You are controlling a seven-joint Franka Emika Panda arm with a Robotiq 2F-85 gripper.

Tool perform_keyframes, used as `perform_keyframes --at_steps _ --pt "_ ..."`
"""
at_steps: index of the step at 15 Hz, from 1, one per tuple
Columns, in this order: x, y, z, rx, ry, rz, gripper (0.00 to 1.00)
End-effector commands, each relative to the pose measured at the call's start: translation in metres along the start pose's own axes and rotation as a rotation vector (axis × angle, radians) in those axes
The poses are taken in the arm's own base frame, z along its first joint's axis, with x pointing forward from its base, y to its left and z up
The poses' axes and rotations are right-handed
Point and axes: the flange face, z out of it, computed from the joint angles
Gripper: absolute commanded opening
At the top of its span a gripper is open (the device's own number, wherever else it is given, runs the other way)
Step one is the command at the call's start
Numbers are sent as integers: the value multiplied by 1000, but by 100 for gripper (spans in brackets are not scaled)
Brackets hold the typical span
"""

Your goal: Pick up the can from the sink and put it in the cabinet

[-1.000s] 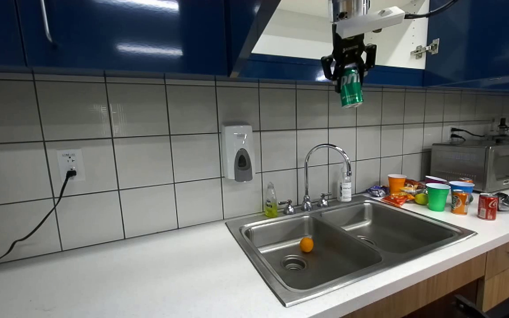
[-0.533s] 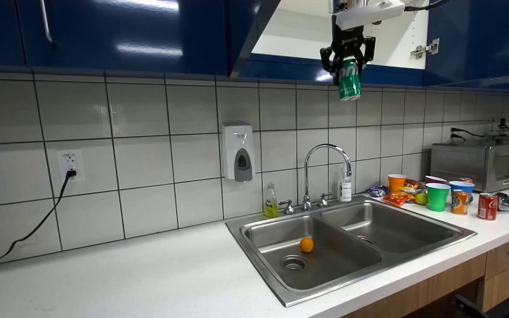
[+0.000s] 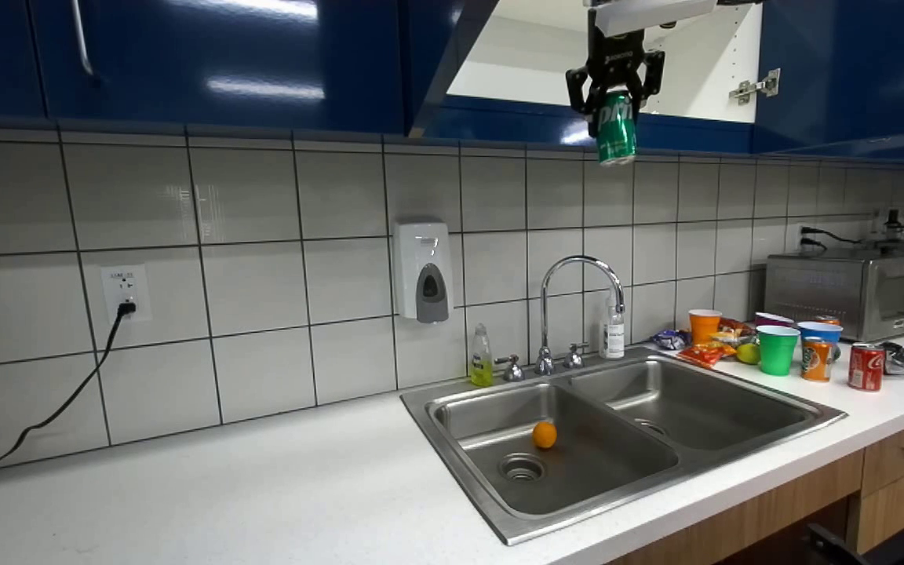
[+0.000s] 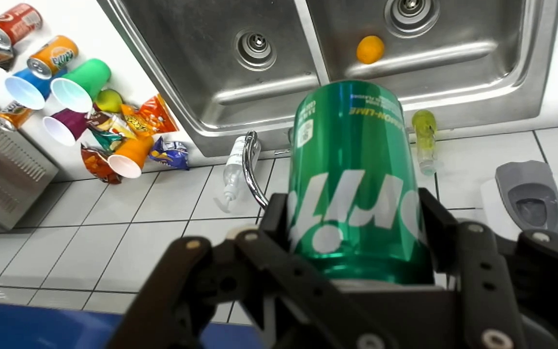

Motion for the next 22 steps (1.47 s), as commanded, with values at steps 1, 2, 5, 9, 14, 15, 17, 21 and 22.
perform_keyframes --at_steps 1,2,5,9,14,15,17,21,22 --pt "5 5 -20 -3 16 -22 40" --pt "6 5 -22 -4 19 -24 40" --pt "8 5 -28 -4 29 -27 40" --pt "7 2 -18 5 30 -11 65" --pt "7 2 -19 5 30 -12 65" --pt "7 2 -19 5 30 -12 65" --pt "7 2 -19 5 30 -12 65" --pt "7 2 -19 5 30 -13 65" --pt "7 2 -19 5 30 -13 65"
